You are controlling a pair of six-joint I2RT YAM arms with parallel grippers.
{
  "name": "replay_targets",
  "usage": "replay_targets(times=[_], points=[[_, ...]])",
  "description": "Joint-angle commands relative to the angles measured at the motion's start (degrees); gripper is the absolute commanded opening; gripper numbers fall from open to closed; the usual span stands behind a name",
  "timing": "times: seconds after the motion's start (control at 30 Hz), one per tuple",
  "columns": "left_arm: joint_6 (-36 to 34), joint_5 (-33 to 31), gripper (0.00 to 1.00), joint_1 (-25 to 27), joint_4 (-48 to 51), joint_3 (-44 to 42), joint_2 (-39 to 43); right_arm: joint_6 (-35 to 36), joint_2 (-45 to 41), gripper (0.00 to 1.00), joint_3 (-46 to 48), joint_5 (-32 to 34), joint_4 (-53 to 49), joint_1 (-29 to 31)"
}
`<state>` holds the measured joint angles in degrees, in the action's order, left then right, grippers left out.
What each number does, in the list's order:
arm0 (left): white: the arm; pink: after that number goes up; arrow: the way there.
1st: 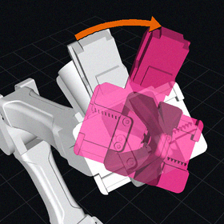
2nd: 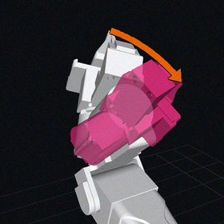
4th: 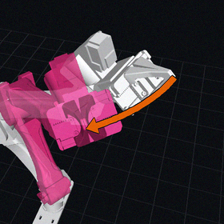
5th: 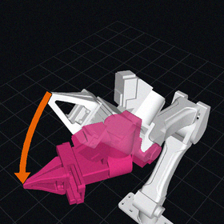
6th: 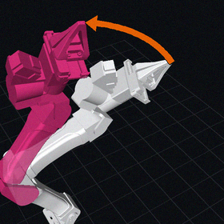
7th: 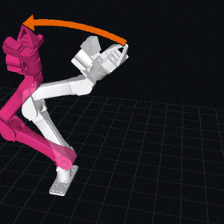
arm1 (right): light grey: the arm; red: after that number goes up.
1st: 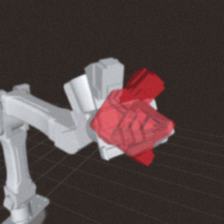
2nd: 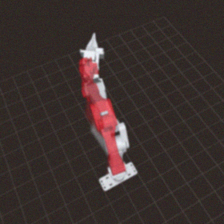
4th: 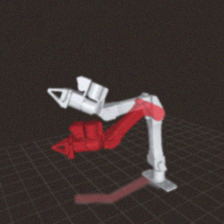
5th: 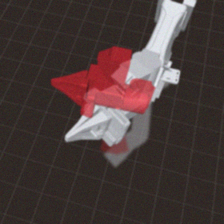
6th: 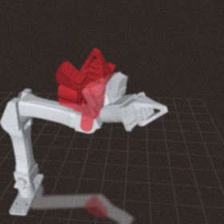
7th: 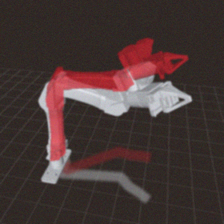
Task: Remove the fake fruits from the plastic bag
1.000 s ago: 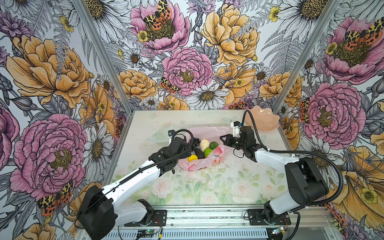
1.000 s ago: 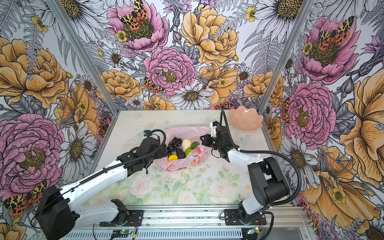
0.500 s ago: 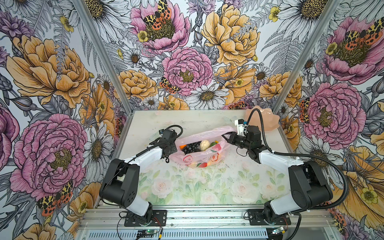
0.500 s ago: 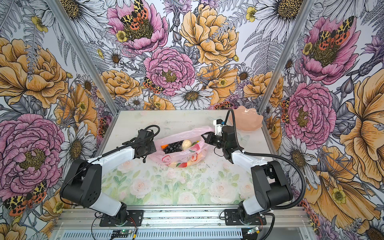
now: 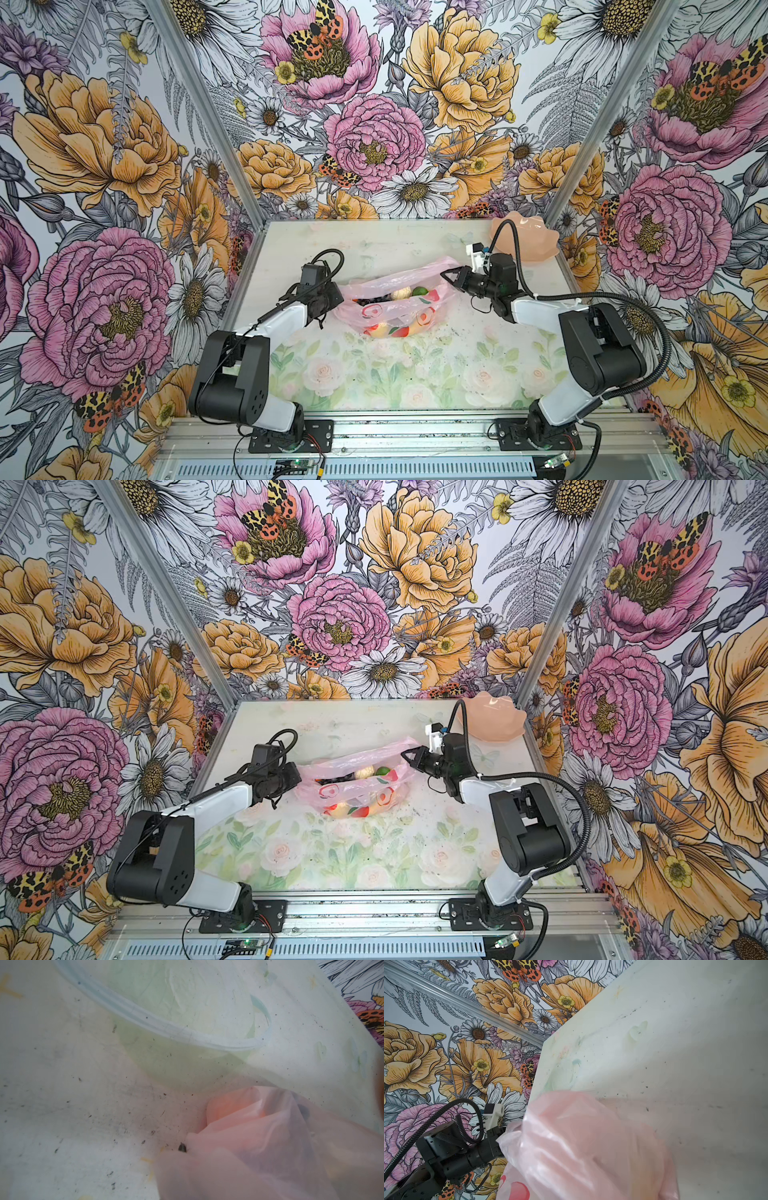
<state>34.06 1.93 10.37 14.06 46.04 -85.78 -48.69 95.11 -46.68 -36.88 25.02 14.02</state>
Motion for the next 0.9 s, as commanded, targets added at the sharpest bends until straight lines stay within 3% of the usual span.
replay_targets(times=[0.0, 0.1, 0.13, 0.2, 0.27, 0.33, 0.43, 0.57, 0.7, 0.87], points=[[-1.2, -1.7, 0.00, 1.0, 0.7, 5.2, -1.8, 2.7, 1.9, 0.00, -5.7, 4.0, -1.3, 0.7], [-1.4, -3.6, 0.06, 1.9, 2.1, 6.5, -1.7, 4.7, 3.3, 0.00, -8.5, 7.6, -6.1, 0.3], [-1.4, -4.1, 0.09, 2.3, 2.5, 6.3, -1.3, 5.5, 3.2, 0.05, -8.7, 8.3, -7.2, 0.2], [-1.5, -5.4, 0.14, 3.5, 3.3, 5.3, 0.0, 7.1, 1.8, 0.25, -8.7, 10.1, -10.4, 0.7], [-1.1, -7.4, 0.29, 4.7, 5.2, 4.0, 1.7, 10.1, -0.5, 0.45, -8.6, 13.4, -15.4, 1.5], [-0.1, -8.8, 0.41, 5.6, 6.5, 2.2, 3.7, 13.0, -3.3, 0.58, -8.4, 17.2, -21.1, 2.4], [2.1, -10.3, 0.55, 6.7, 7.4, -0.6, 7.0, 15.6, -6.8, 0.68, -7.6, 22.2, -27.1, 2.8], [3.3, -10.6, 0.67, 7.6, 7.9, -2.2, 9.5, 17.0, -10.6, 0.73, -5.8, 23.3, -30.1, 3.1], [3.9, -10.9, 0.71, 8.4, 9.3, -1.6, 10.5, 18.2, -13.2, 0.75, -6.1, 25.3, -33.6, 6.0], [5.8, -10.4, 0.79, 10.5, 10.1, -2.1, 10.9, 15.7, -12.1, 0.78, -7.7, 33.4, -37.1, 12.1]])
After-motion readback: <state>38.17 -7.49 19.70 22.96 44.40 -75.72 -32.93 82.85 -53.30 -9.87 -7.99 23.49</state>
